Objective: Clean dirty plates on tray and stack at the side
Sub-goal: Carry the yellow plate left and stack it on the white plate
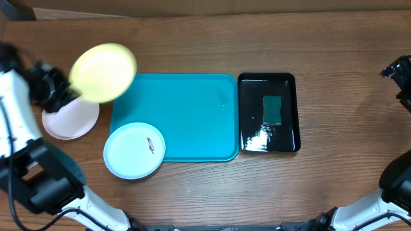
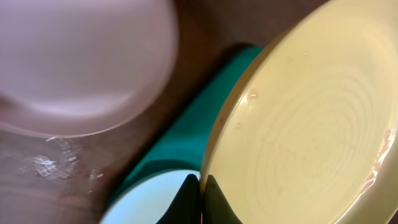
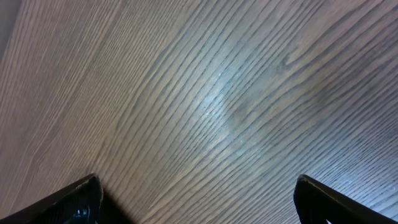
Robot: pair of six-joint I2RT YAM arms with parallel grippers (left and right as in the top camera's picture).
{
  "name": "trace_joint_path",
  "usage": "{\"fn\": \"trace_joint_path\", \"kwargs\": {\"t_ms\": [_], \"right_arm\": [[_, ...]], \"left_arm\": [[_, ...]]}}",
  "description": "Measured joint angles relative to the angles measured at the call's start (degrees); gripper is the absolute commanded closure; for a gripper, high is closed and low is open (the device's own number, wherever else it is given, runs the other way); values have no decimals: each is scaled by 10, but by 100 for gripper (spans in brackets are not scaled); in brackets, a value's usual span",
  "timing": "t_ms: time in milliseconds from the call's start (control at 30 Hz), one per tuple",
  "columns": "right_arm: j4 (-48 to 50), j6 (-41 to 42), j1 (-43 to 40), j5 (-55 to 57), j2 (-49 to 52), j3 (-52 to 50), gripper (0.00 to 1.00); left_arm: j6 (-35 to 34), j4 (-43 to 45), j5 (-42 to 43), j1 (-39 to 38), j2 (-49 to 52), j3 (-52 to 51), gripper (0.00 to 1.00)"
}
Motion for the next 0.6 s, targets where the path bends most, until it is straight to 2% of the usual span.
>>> {"fn": "trace_joint_path", "kwargs": {"t_ms": [167,400,433,467,500,533,567,600], "right_arm": [[0,0,0,0,0,0,0],[0,0,0,0,0,0,0],[0,0,0,0,0,0,0],[0,0,0,0,0,0,0],[0,0,0,0,0,0,0],[0,0,0,0,0,0,0],[0,0,0,0,0,0,0],[0,0,0,0,0,0,0]], "left_arm": [[-35,35,-49,83,0,-66,96],[-64,110,-74,157,0,-153,96],[-66,113,-76,163,0,-154,92],[-67,119,-78,171,0,-155,86],[-67,121,-79,173,0,-155,44],[-70,124,-80,173,0,-155,14],[-67,125,-80,173,0,-155,0],[-68,127,-78,173,0,-155,0]]}}
